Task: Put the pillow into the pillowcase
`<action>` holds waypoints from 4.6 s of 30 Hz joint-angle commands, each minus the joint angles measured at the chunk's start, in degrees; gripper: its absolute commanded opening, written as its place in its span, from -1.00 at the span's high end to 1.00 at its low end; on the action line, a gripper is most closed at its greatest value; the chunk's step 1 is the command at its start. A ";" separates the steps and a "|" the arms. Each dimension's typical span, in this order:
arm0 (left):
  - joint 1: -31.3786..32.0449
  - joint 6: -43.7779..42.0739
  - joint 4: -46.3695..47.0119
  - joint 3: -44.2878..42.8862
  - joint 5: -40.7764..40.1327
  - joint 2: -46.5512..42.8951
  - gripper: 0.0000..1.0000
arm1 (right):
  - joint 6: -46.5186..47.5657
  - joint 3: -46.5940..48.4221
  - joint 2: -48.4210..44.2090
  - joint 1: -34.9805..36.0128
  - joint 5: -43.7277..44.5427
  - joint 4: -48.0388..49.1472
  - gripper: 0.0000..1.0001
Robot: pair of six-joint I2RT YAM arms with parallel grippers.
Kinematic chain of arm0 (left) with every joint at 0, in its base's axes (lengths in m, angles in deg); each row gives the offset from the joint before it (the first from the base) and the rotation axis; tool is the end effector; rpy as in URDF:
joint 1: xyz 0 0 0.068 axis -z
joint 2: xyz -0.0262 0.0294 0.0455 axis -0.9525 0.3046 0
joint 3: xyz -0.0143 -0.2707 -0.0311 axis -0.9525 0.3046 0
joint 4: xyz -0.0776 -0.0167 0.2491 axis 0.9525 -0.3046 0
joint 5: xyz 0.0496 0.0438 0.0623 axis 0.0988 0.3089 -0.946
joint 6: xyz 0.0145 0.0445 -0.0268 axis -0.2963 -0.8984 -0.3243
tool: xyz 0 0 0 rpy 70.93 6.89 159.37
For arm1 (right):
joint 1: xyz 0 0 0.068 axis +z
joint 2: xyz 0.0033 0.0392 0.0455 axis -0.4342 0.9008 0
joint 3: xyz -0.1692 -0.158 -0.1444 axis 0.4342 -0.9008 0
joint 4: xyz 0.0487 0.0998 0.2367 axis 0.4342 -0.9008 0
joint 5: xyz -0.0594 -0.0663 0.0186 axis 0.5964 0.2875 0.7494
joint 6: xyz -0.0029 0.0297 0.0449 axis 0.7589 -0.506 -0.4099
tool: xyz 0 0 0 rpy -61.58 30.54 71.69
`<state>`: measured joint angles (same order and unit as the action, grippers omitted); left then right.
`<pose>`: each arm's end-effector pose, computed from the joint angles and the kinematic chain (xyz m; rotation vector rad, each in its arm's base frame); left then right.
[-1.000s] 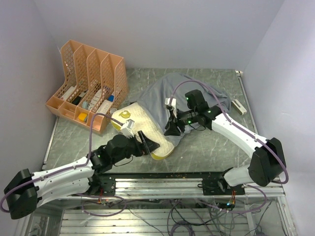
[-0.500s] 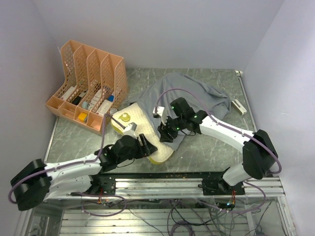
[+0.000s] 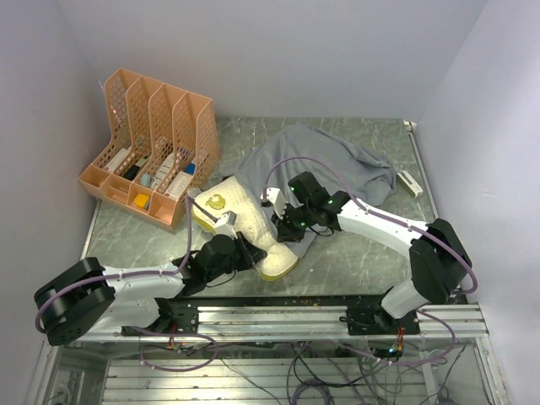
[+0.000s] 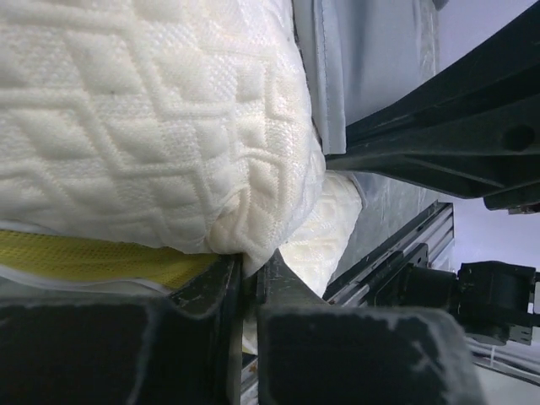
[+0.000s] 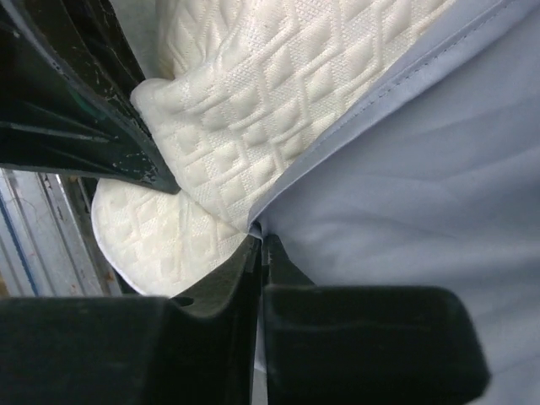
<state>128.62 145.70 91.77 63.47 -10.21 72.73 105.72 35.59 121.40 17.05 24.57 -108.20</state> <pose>0.1224 -0.1730 0.1552 -0.2488 2.1936 -1.1069 0.2197 0.2254 0.2207 -1.4318 2.1228 0.7811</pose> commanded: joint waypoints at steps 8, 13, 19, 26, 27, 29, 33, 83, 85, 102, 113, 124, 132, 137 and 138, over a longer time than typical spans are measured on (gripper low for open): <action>-3.76 -12.72 12.67 -8.75 2.68 3.08 0.85 | 0.07 3.26 -13.24 0.15 -21.88 1.60 1.00; -7.31 -17.26 25.31 -14.88 7.89 7.55 0.86 | -0.35 11.82 -7.24 0.16 -29.20 -2.17 1.00; -11.83 -17.96 36.63 -19.19 8.05 10.21 0.85 | -2.84 20.71 -5.70 -0.12 -32.43 -3.23 1.00; -15.82 -17.43 45.26 -12.49 3.52 8.18 0.85 | -2.80 14.04 -13.01 -3.65 -31.22 -0.86 1.00; -15.85 -17.66 46.73 -12.01 3.33 8.94 0.86 | -3.42 13.27 -13.56 -4.19 -32.35 0.09 1.00; -15.85 -17.72 51.40 -10.81 2.16 11.15 0.86 | -4.31 13.87 -13.86 -4.87 -35.36 1.03 1.00; -15.84 -18.88 57.16 -12.65 3.51 18.75 0.86 | -8.29 18.78 -11.43 -5.10 -37.87 3.12 1.00; -13.46 -19.42 -42.45 -4.13 -3.95 -36.02 -0.97 | -2.60 28.39 8.25 -7.51 -7.78 -1.61 -0.78; -13.48 -19.63 -43.20 -4.93 -4.75 -37.73 -0.97 | -6.25 33.93 14.61 -7.33 -5.00 -0.97 -0.74; -17.50 -15.30 -44.79 -12.57 -22.91 -27.06 -0.95 | -8.11 54.31 41.70 -2.55 12.63 -3.14 -0.29; -43.39 -9.79 -8.81 -4.62 10.62 -3.45 -0.95 | -8.37 60.02 46.03 -2.56 13.65 -2.87 -0.03; -43.97 -14.22 2.05 -9.35 23.98 1.64 0.77 | -9.79 69.05 44.01 -4.24 4.54 -3.97 1.00; -37.56 -19.39 10.95 -32.59 45.06 12.78 0.85 | -18.96 77.53 28.68 -6.40 -10.91 -2.62 1.00; -23.72 -26.85 12.17 -49.79 50.49 15.69 0.86 | -23.23 75.50 17.47 -7.27 -16.68 1.61 1.00; -21.89 -26.72 14.44 -51.80 51.41 16.43 0.86 | -23.82 75.56 15.95 -7.78 -17.41 1.94 1.00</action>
<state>97.81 123.58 96.10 21.19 29.64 88.00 87.87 109.66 145.98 7.54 18.80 -114.88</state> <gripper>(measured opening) 0.129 0.016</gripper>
